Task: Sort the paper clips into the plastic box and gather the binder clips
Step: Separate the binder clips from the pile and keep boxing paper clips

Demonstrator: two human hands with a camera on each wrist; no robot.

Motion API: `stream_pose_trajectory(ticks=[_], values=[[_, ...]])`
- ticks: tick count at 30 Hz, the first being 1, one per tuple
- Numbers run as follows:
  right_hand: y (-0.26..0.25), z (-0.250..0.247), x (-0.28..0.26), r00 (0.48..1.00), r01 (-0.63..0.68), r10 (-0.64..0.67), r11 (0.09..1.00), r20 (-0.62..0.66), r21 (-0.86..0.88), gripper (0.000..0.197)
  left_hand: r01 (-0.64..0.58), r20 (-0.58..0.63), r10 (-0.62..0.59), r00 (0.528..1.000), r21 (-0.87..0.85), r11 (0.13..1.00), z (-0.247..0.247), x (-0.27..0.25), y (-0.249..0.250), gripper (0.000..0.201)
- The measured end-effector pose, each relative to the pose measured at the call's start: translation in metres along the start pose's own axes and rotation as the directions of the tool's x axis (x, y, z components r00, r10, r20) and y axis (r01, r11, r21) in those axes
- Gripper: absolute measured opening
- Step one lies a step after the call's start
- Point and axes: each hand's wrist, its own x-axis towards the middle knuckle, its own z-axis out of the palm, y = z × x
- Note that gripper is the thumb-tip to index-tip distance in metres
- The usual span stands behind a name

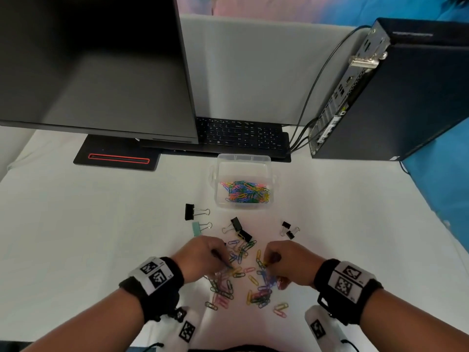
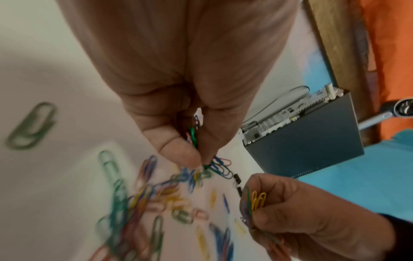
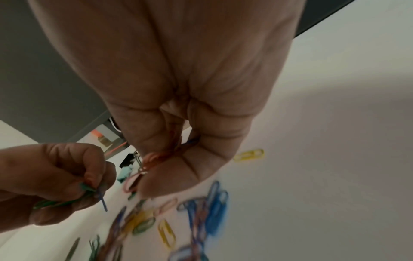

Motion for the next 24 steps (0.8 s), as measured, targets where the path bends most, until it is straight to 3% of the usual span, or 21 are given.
stream_pose_trajectory(ticks=[5,11,16,18,21,24], values=[[-0.037,-0.032,0.019,0.997,0.052,-0.049,0.998,-0.054,0.048,0.010,-0.085,-0.084,0.080,0.993,-0.059,0.995,-0.033,0.023,0.039,0.015],[-0.091,-0.079,0.060,0.974,0.091,-0.150,0.946,-0.171,-0.310,0.016,-0.102,-0.231,0.112,0.967,0.051,0.993,-0.063,0.070,0.085,0.016],[-0.118,-0.087,0.087,0.955,0.027,-0.209,0.766,-0.210,-0.642,0.017,-0.064,-0.282,0.159,0.946,0.318,0.946,-0.065,0.102,0.101,0.017],[-0.123,-0.086,0.092,0.956,0.047,-0.219,0.768,-0.194,-0.638,0.015,-0.078,-0.267,0.179,0.947,0.347,0.935,-0.062,0.105,0.103,0.011],[-0.122,-0.089,0.079,0.951,0.104,-0.235,0.856,-0.202,-0.507,0.027,-0.124,-0.310,0.222,0.924,0.307,0.943,-0.066,0.096,0.093,0.009],[-0.104,-0.090,0.046,0.898,0.168,-0.328,0.872,-0.293,-0.460,0.032,-0.200,-0.383,0.299,0.874,0.278,0.940,-0.078,0.068,0.068,0.011]])
